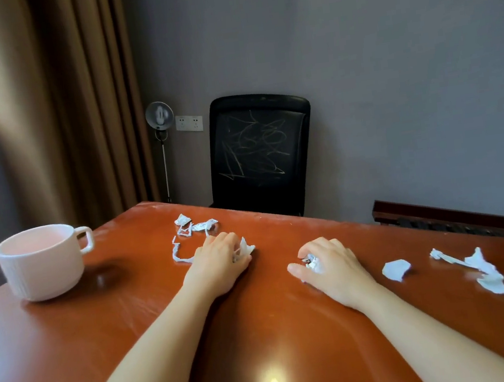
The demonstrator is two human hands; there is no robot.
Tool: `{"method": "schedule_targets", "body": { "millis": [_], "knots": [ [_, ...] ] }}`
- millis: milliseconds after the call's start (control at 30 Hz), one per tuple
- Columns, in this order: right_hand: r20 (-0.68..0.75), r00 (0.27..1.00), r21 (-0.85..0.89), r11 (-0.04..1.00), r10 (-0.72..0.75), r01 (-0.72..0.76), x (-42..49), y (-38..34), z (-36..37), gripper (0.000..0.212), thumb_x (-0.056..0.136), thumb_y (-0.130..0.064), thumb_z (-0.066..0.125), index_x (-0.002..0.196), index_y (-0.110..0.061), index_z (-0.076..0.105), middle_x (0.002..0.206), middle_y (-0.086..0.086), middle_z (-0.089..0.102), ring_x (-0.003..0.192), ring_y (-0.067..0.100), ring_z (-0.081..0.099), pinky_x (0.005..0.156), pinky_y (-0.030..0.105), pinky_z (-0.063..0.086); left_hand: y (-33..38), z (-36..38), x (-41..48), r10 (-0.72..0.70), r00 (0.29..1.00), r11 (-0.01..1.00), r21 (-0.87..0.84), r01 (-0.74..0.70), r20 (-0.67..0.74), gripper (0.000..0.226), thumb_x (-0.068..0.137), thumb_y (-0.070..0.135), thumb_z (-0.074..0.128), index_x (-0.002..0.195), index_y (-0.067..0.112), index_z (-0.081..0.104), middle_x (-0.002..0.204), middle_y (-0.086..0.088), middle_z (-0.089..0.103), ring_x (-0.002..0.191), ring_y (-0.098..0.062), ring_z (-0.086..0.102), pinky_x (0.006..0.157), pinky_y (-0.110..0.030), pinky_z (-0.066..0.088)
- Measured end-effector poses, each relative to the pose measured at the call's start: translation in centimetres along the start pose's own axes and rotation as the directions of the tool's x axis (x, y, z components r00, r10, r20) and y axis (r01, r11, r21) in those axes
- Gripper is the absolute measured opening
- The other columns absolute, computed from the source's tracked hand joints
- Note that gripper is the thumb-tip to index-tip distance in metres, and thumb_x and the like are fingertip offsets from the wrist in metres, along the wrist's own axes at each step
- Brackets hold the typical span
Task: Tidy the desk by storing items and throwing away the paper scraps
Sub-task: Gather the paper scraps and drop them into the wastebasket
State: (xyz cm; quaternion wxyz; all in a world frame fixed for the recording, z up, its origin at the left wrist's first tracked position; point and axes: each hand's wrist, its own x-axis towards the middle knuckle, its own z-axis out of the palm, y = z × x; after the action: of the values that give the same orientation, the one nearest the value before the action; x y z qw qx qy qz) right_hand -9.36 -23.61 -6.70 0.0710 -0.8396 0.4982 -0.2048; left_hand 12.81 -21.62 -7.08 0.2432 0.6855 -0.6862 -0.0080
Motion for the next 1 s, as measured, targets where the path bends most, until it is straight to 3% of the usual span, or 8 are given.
{"method": "schedule_targets", "body": {
  "millis": [167, 267, 467, 667, 833, 1000],
  "knots": [
    [-0.012, 0.999, -0.014, 0.999, -0.033, 0.033, -1.2, -0.8, -0.3, 0.034, 0.087, -0.054, 0.052, 0.113, -0.032, 0.052, 0.115, -0.016, 0.047, 0.107, 0.007, 0.041, 0.087, 0.023, 0.04, 0.5, -0.2, -0.8, 0.044, 0.998, 0.999, 0.004, -0.044, -0.055, 0.02, 0.094, 0.033, 0.049, 0.107, 0.018, 0.051, 0.106, -0.001, 0.055, 0.091, -0.015, 0.047, 0.078, -0.027, 0.045],
    [-0.021, 0.998, -0.006, 0.998, -0.064, 0.064, -1.2, -1.1, -0.4, 0.023, 0.091, -0.047, 0.05, 0.106, -0.029, 0.053, 0.108, -0.013, 0.05, 0.099, 0.006, 0.044, 0.077, 0.019, 0.041, 0.6, -0.2, -0.7, 0.071, 0.995, 0.997, 0.03, -0.07, -0.068, 0.022, 0.094, 0.03, 0.05, 0.111, 0.016, 0.052, 0.105, -0.001, 0.055, 0.091, -0.014, 0.049, 0.076, -0.025, 0.046],
    [-0.039, 0.994, -0.102, 0.99, -0.099, 0.094, -1.4, -1.6, -0.7, 0.021, 0.096, -0.042, 0.043, 0.106, -0.026, 0.052, 0.106, -0.011, 0.055, 0.094, 0.008, 0.052, 0.078, 0.02, 0.047, 0.6, -0.1, -0.5, 0.063, 0.996, 0.998, -0.006, -0.063, -0.057, 0.016, 0.094, 0.031, 0.05, 0.099, 0.016, 0.055, 0.098, -0.002, 0.054, 0.084, -0.014, 0.054, 0.069, -0.022, 0.047],
    [-0.071, 0.995, -0.132, 0.989, -0.074, 0.064, -1.5, -2.1, -0.8, 0.024, 0.096, -0.039, 0.046, 0.106, -0.02, 0.057, 0.098, -0.001, 0.065, 0.082, 0.013, 0.054, 0.069, 0.021, 0.045, 1.0, -0.5, -0.8, 0.059, 0.997, 0.998, 0.04, -0.057, -0.058, 0.027, 0.098, 0.034, 0.04, 0.078, 0.018, 0.049, 0.077, 0.002, 0.051, 0.064, -0.009, 0.048, 0.051, -0.015, 0.031],
    [-0.16, 0.985, 0.007, 0.998, 0.064, -0.064, -1.8, -2.2, -0.6, 0.023, 0.096, -0.033, 0.049, 0.1, -0.014, 0.061, 0.093, 0.001, 0.064, 0.08, 0.012, 0.054, 0.066, 0.018, 0.046, 1.5, -1.1, -1.9, -0.015, 0.997, 0.999, -0.044, 0.011, -0.082, 0.038, 0.099, 0.03, 0.039, 0.064, 0.019, 0.046, 0.061, 0.004, 0.047, 0.052, -0.007, 0.044, 0.049, -0.014, 0.03],
    [-0.189, 0.942, 0.367, 0.91, 0.279, -0.196, -2.5, -2.9, -0.8, 0.017, 0.094, -0.028, 0.053, 0.087, -0.014, 0.061, 0.071, -0.008, 0.054, 0.065, 0.01, 0.052, 0.052, 0.011, 0.04, 2.0, -2.5, -4.2, -0.188, 0.964, 0.91, -0.403, 0.099, -0.189, 0.045, 0.098, 0.027, 0.045, 0.056, 0.01, 0.048, 0.063, -0.005, 0.062, 0.058, -0.017, 0.058, 0.06, -0.025, 0.048]
  ]
}}
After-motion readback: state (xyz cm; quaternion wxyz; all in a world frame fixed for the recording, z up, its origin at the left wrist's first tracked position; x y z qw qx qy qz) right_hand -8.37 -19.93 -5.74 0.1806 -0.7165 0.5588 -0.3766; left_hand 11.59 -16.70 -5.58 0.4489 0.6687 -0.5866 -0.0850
